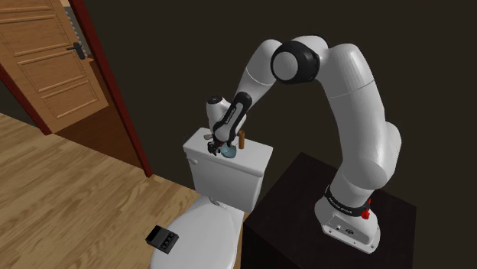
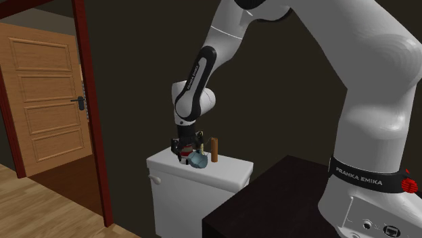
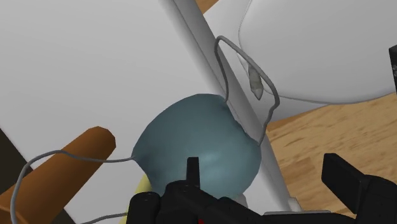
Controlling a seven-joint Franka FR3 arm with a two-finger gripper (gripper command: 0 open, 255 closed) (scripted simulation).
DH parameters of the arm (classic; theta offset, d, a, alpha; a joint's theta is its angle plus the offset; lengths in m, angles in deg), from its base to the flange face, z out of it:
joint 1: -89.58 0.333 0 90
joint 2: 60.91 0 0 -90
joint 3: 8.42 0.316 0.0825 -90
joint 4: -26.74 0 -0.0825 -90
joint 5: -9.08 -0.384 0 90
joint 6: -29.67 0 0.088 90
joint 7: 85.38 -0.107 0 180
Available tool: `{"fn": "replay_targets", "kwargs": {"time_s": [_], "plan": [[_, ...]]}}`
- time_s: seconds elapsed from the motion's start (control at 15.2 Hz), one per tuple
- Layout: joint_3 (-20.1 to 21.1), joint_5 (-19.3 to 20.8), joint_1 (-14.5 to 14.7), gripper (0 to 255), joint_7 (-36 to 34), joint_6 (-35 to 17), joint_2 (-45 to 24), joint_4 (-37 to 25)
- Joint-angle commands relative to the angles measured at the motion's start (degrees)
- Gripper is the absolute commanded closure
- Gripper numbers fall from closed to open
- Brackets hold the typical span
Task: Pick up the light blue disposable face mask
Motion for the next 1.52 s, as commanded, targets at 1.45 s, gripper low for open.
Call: {"fn": "replay_targets", "kwargs": {"time_s": [1.45], "plan": [[1.7,-1.8,-1.2,255,2.1,6.3,8.6,2.2]]}}
